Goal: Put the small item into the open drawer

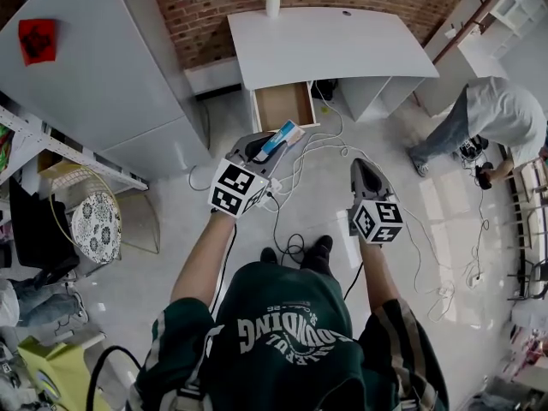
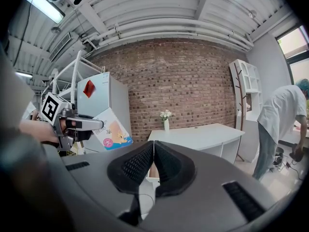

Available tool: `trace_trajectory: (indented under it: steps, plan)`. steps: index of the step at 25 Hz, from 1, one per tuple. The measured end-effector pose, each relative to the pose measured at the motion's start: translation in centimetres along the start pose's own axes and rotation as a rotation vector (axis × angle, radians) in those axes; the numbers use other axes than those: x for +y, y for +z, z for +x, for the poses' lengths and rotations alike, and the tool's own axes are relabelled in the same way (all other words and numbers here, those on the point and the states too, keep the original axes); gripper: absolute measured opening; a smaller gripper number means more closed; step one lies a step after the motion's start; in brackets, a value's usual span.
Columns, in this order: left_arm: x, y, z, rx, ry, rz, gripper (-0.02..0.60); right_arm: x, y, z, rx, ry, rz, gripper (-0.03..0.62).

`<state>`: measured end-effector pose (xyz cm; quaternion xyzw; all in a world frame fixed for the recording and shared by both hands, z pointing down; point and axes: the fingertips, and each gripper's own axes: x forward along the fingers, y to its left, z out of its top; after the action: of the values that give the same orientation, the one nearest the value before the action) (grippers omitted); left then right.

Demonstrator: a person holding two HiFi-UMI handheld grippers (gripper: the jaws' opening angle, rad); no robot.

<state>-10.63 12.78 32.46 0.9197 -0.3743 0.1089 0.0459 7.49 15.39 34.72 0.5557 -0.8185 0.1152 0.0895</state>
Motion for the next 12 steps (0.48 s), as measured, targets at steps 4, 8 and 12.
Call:
trace_trajectory:
  steps: [4, 8, 12]
  plan:
    - [0.1, -0.3, -0.2, 0.004, -0.003, -0.005, 0.089, 0.2, -0.3, -0.1, 0.008, -0.002, 0.005, 0.025]
    - [0.2, -0.6, -0.5, 0.005, -0.012, -0.01, 0.089, 0.6, -0.5, -0.5, 0.01, -0.014, 0.01, 0.025]
    - [0.2, -1.0, -0.5, 0.013, -0.022, -0.015, 0.089, 1.0, -1.1, -1.1, 0.019, -0.026, 0.018, 0.025]
